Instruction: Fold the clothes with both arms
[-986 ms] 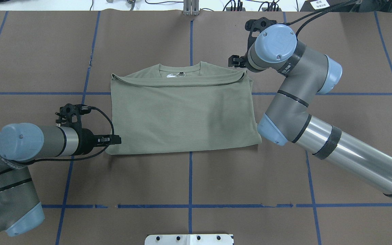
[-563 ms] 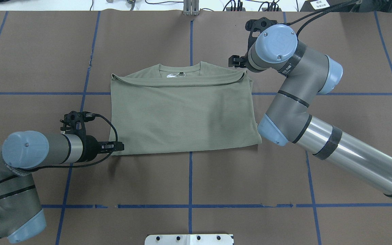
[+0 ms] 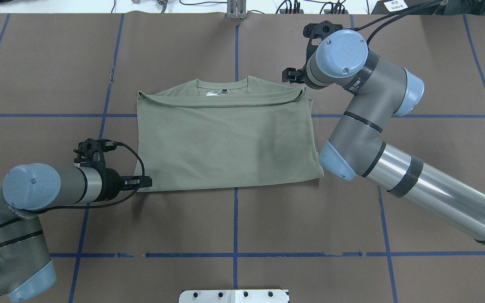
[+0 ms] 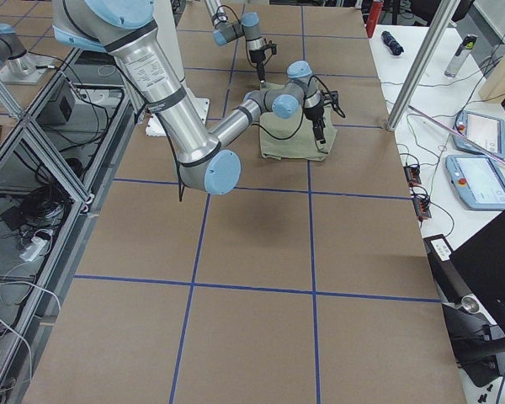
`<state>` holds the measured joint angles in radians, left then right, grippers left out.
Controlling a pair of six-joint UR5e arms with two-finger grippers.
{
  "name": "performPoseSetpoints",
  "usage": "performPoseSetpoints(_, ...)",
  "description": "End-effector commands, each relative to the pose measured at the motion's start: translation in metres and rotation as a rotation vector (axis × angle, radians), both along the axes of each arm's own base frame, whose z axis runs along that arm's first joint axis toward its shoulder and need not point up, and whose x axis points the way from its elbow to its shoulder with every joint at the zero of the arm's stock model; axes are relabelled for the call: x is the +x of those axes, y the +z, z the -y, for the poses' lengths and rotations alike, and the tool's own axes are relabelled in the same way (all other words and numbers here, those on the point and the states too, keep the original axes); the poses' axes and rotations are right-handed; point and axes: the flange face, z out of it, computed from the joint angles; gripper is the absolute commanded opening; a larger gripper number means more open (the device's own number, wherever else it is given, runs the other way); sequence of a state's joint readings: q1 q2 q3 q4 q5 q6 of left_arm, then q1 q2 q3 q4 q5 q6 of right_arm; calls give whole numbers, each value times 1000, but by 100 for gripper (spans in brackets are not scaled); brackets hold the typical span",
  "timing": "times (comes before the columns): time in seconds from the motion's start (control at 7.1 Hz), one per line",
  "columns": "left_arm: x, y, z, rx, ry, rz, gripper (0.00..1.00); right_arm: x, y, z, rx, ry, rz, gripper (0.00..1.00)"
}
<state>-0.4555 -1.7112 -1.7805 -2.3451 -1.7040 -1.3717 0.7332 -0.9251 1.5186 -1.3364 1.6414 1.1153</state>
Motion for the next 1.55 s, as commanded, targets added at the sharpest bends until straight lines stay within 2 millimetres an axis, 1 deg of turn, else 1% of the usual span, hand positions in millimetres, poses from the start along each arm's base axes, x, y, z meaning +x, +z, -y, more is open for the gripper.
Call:
performPoseSetpoints(0.0, 1, 0, 0, -1, 0, 1, 58, 0, 0, 0, -1, 0, -1, 100)
performPoseSetpoints(0.14, 2, 1, -1, -2, 1, 3, 26, 0, 0, 0, -1, 0, -1, 100)
performPoseSetpoints(0.28, 3, 4, 0, -2, 3, 9, 0, 0, -2, 0, 0, -2, 3, 100)
performPoseSetpoints(0.56, 1, 6, 1, 16, -3, 19, 0, -1, -2, 0, -3, -7, 6, 100)
performPoseSetpoints(0.7, -17, 14, -4, 78, 37, 51, 0, -1, -2, -1, -4, -8, 6, 100)
performPoseSetpoints(0.84, -43, 20, -2, 153, 53, 87, 0, -1, -2, -1, -4, -8, 6, 100)
performPoseSetpoints(0.99, -70, 30, 30, 226, 22, 146, 0, -1, -2, -1, -4, -8, 6, 100)
performPoseSetpoints(1.13, -100, 55, 72, 270, -13, 230, 0, -1, -2, -1, -5, -7, 7, 100)
performPoseSetpoints(1.27, -115, 76, 113, 288, -46, 300, 0, -1, -3, -1, -4, -7, 8, 100)
performPoseSetpoints(1.41, -111, 65, 181, 320, -92, 333, 0, -2, -3, -2, -5, -6, 11, 100)
